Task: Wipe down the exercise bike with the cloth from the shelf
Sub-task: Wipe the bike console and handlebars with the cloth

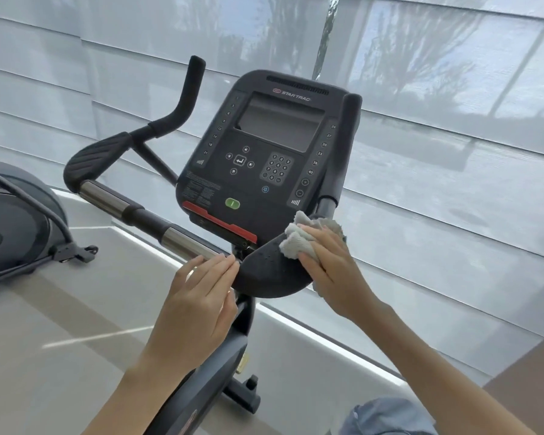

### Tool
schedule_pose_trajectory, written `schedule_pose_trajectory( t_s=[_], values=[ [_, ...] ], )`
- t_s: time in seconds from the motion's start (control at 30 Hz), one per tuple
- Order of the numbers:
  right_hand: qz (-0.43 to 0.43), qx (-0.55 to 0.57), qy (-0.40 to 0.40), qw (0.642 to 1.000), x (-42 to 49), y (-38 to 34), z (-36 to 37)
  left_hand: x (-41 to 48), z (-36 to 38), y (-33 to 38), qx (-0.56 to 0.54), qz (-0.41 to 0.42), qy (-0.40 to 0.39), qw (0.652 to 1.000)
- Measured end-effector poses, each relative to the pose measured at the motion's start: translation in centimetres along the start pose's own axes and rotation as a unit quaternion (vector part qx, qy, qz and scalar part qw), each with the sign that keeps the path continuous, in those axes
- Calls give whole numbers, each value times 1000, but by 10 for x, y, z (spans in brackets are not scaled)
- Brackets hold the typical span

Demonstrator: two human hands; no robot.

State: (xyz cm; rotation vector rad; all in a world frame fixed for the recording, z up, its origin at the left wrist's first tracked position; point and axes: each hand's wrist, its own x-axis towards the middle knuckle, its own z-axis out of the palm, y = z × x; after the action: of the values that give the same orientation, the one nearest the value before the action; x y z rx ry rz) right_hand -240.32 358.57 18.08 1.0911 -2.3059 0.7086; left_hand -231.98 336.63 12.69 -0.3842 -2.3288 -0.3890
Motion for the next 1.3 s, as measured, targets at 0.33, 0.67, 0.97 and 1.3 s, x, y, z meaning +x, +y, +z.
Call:
schedule_pose_trajectory(
  t_s=[0.33, 0.67, 0.97, 1.3],
  values=[
    [131, 24, 103, 986, 53, 21, -47, 2, 6, -6, -31, -4, 32, 999],
    [49, -58, -60, 995, 38, 11, -11, -1, 8, -10, -39, 3, 33, 999],
    [-49, 13, -69, 996, -3, -23, -6, 0, 10, -11, -37, 14, 51, 998],
    [59, -166, -115, 978, 92, 24, -35, -1, 9, -12, -46, 8, 36, 998]
  ],
)
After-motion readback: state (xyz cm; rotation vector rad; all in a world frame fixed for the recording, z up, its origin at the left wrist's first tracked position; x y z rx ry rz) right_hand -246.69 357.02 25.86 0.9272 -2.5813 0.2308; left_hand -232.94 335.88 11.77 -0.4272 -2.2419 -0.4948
